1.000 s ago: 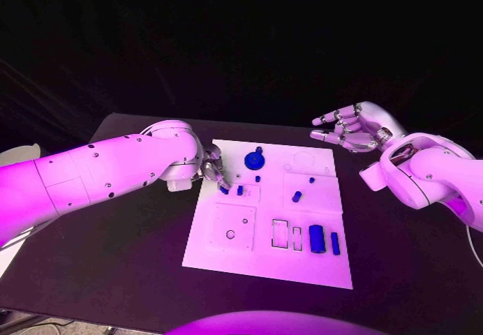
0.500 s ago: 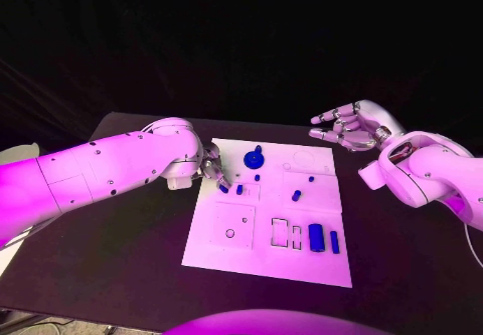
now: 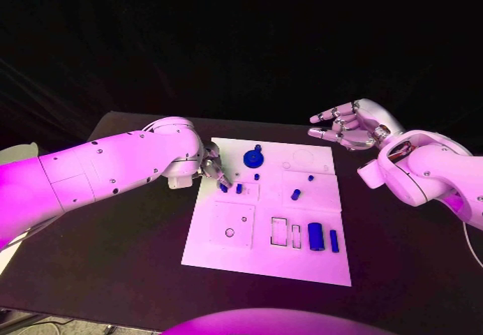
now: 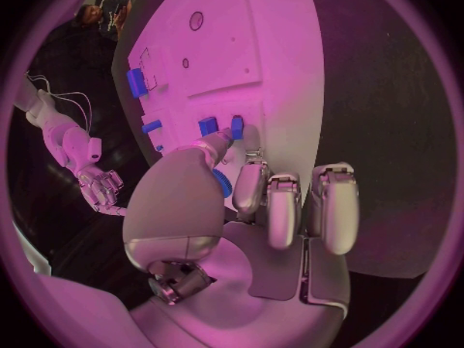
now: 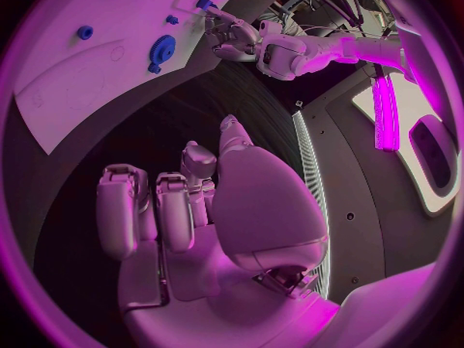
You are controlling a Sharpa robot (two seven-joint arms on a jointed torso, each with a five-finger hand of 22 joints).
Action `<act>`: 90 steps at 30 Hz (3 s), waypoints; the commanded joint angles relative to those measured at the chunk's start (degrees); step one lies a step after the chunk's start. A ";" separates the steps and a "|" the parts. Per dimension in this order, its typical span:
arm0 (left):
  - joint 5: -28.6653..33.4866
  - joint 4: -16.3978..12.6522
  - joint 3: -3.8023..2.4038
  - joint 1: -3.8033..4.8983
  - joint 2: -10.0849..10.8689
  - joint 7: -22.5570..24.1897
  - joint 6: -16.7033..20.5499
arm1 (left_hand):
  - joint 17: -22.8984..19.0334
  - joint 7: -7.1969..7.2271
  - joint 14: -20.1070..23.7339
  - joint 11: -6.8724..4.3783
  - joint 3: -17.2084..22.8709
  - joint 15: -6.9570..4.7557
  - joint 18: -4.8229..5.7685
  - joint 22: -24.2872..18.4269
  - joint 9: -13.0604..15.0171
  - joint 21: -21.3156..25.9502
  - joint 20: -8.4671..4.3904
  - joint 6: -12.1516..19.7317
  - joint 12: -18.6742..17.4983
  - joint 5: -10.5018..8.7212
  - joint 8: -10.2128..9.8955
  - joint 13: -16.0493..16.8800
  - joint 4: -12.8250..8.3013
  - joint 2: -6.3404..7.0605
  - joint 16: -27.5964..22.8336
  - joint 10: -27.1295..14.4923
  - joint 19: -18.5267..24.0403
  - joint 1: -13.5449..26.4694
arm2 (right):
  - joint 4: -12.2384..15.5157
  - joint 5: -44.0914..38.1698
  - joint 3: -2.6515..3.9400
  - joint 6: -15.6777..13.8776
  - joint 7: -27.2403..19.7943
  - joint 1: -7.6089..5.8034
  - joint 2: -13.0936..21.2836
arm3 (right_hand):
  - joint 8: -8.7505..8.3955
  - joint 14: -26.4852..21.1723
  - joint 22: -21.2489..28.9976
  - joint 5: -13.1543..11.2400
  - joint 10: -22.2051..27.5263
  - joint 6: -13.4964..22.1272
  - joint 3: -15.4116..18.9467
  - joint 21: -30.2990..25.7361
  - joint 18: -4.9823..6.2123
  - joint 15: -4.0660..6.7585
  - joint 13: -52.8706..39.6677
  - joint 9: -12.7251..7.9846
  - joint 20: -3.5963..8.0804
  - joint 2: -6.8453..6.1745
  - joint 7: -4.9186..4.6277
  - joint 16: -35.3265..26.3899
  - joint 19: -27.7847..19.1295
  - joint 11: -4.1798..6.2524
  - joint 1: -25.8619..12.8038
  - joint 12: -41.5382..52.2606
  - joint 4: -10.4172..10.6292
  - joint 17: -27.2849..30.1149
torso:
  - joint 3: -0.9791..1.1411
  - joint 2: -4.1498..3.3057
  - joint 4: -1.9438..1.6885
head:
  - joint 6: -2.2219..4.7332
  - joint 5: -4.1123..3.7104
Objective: Assemble the parts on the task board
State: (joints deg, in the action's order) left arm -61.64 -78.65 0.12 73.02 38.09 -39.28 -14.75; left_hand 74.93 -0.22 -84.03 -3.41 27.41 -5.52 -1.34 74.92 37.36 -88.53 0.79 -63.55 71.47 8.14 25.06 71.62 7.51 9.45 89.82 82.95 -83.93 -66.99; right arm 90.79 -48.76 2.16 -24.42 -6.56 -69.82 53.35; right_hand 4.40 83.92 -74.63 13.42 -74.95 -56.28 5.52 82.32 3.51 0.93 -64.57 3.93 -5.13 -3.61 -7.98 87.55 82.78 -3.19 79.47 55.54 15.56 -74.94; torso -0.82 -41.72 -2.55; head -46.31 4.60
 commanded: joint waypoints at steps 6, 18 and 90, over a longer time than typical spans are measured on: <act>0.44 0.12 0.58 -0.94 -0.53 -1.26 -2.20 | 15.07 -0.03 -5.97 -0.03 -0.80 -0.52 1.04 14.15 -0.20 -0.56 -0.38 -0.44 0.93 0.42 -0.36 0.81 0.29 -0.33 0.18 0.86 -5.57 0.81 | 0.12 -0.05 0.01 0.85 -0.59 0.04 -0.03 | -0.33 5.16 0.07 0.80 0.28 -0.25 0.38 -0.31 -0.21 0.30 0.16 0.05 0.38 0.62 -0.08 -0.26 0.06 0.16 0.19 -0.38 -0.03 -11.39 | 0.02 0.01 -0.01 | -0.10 -0.07; 0.04 0.39 0.59 -0.96 -0.78 -1.36 -2.61 | 15.07 0.10 -5.97 -0.16 -1.83 -0.63 1.06 14.24 -0.15 -0.64 -0.48 -0.84 1.42 2.23 -0.57 1.45 0.67 -0.28 0.18 1.13 -5.61 1.58 | 0.07 -0.05 0.01 0.88 -0.55 0.04 -0.03 | -0.35 5.16 0.06 1.28 0.33 -0.24 0.46 -0.32 -0.22 0.30 0.24 0.04 0.38 0.71 -0.09 -0.27 0.07 0.16 0.33 -0.42 -0.10 -11.40 | -0.01 0.04 -0.04 | -0.10 -0.17; -11.28 -2.27 1.65 -1.75 1.32 33.43 28.44 | -33.20 -7.33 10.54 7.24 -19.85 4.81 -9.05 -39.97 -19.52 64.05 4.05 10.75 -50.89 -0.62 -10.43 -53.19 3.46 -1.13 -47.28 -23.92 9.91 -22.90 | -0.27 -0.02 -0.16 1.14 -0.37 0.09 0.03 | -0.37 5.15 0.10 1.55 0.36 -0.22 0.65 -0.35 -0.21 0.29 0.29 0.04 0.38 0.71 -0.11 -0.31 0.06 0.13 0.21 -0.43 -0.04 -11.35 | -0.09 -0.05 -0.03 | 1.13 -1.39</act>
State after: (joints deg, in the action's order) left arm -63.73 -80.88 1.73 71.43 39.79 -10.96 11.64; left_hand 41.32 -7.74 -73.19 3.83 7.08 -0.74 -9.82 34.92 18.50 -24.62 4.87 -52.19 21.07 7.46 15.06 19.21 11.11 8.26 42.00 58.73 -73.73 -89.36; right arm 90.48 -48.61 2.01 -24.07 -6.57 -69.79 53.40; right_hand 4.40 83.92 -74.58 14.63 -74.95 -56.28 5.84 82.32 3.51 0.93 -64.32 3.93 -5.13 -3.31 -7.98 87.55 82.78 -3.19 79.77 55.33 15.58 -74.94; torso -0.88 -41.73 -2.57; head -45.30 3.36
